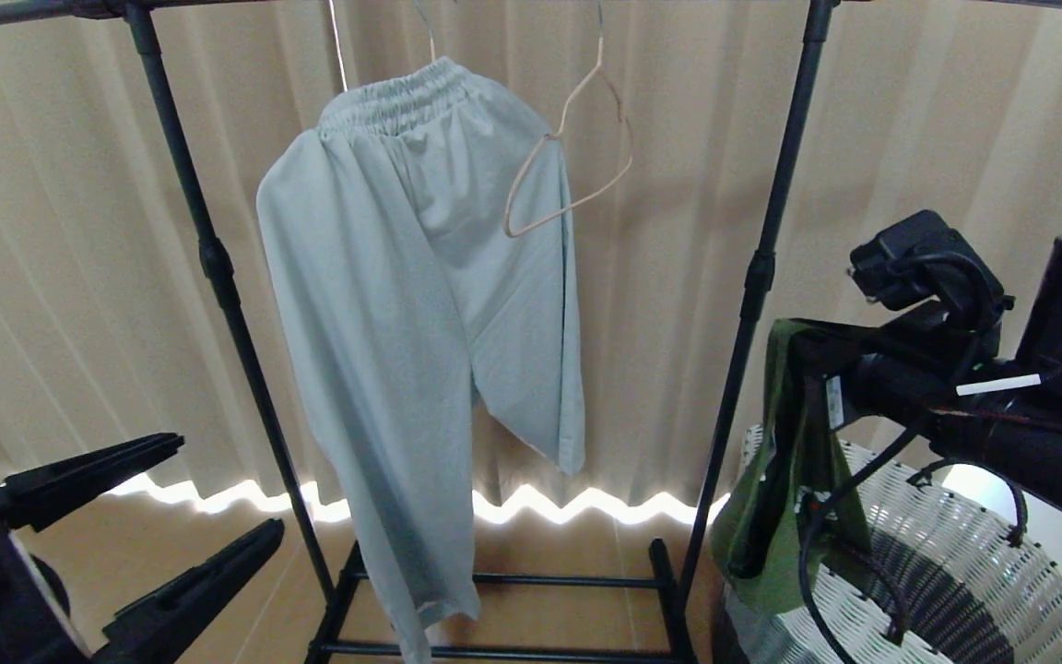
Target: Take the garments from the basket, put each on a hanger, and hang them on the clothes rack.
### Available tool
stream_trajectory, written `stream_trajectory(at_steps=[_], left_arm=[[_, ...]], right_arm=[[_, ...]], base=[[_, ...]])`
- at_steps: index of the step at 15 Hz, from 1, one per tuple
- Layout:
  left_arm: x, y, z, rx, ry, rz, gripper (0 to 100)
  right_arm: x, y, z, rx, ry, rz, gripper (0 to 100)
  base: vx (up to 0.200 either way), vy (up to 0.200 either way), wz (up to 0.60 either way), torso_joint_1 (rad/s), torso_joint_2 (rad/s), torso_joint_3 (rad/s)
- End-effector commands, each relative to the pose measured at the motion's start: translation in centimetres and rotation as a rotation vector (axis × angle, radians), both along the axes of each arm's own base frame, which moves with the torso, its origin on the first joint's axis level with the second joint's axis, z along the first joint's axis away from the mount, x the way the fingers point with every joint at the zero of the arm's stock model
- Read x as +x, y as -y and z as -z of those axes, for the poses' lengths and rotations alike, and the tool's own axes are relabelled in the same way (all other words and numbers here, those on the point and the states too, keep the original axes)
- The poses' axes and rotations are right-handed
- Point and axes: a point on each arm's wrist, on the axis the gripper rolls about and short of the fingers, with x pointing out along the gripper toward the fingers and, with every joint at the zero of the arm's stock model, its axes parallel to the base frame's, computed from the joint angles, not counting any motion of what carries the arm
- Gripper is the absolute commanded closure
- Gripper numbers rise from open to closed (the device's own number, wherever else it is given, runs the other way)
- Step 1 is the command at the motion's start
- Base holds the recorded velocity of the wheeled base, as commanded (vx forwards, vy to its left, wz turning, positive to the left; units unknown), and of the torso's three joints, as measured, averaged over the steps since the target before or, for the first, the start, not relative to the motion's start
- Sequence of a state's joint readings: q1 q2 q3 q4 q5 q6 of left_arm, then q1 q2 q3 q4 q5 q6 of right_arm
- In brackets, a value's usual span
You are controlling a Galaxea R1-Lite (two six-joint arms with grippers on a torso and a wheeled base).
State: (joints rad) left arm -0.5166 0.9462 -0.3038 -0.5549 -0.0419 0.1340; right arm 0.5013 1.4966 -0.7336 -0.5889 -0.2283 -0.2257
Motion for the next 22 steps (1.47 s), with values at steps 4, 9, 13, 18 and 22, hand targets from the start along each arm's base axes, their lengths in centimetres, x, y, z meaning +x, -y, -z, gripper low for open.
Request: stream_trajectory(at_steps=[4,9,13,18,22], left_arm=[[7.0,8.8,-0.3,0.083,-0.157,0.182,0],[8.1,16.2,1.8,0.038,-0.320,0.283,0],[10.3,20.5,3.9,-0.021,-0.444,0.274,0],[12.2,22.9,6.3,-0.040,-0.522,0.244,0],[12.9,23.8,9.2,0.018,-0.571,0.213,0]], right_arm=[[-1.2,-2.4,-1.7,0.092,0.036,-0.144,100],[-3.0,-3.9,-2.8,0.174,0.034,-0.328,100],[-4.8,-4.6,-3.8,0.190,0.050,-0.398,100],[-4.9,-4.7,-3.6,0.190,0.046,-0.407,100],[-5.2,-4.5,-4.3,0.216,0.065,-0.407,100]], base=[[0.000,0.000,0.00,0.000,0.00,0.000],[0.000,0.000,0.00,0.000,0.00,0.000],[0.000,0.000,0.00,0.000,0.00,0.000],[0.000,0.000,0.00,0.000,0.00,0.000],[0.000,0.000,0.00,0.000,0.00,0.000]])
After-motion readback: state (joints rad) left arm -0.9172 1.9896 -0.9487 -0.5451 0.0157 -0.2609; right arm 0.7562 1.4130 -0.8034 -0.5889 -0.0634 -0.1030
